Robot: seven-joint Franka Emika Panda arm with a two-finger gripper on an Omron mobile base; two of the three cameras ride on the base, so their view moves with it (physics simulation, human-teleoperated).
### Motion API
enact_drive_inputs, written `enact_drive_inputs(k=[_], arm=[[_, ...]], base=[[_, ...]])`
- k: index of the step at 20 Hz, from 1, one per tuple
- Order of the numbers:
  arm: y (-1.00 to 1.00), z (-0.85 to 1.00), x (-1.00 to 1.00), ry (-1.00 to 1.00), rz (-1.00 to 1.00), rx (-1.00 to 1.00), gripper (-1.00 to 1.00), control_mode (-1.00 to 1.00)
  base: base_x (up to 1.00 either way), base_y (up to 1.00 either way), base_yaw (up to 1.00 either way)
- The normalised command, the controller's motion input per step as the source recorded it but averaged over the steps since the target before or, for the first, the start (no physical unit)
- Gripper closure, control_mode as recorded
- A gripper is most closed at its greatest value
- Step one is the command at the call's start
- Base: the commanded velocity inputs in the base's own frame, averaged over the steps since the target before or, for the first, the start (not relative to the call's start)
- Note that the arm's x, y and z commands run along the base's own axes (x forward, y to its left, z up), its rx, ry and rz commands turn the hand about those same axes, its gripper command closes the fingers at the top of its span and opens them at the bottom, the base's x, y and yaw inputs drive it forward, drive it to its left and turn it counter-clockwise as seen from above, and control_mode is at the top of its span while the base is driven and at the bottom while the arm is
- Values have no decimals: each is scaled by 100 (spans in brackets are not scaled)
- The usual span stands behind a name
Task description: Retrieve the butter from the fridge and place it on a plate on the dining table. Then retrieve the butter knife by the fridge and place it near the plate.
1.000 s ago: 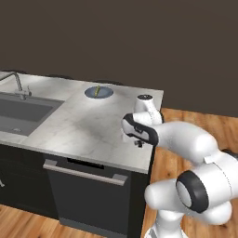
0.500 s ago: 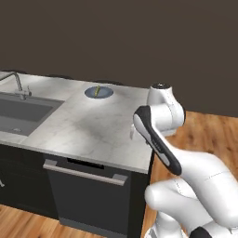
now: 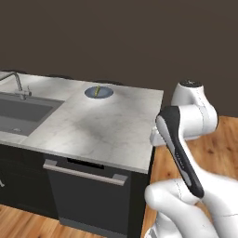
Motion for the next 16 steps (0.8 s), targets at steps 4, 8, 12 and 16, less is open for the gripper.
enact_drive_inputs(k=[4, 8, 12, 16], arm=[[-7, 0, -62, -1, 0, 0, 100, -100], [0, 0, -9, 0, 0, 0, 100, -100], [0, 0, 0, 0, 0, 0, 100, -100], [-2, 0, -2, 0, 0, 0, 100, -100]], base=[[0, 0, 0], [0, 0, 0], [0, 0, 0], [0, 0, 0]])
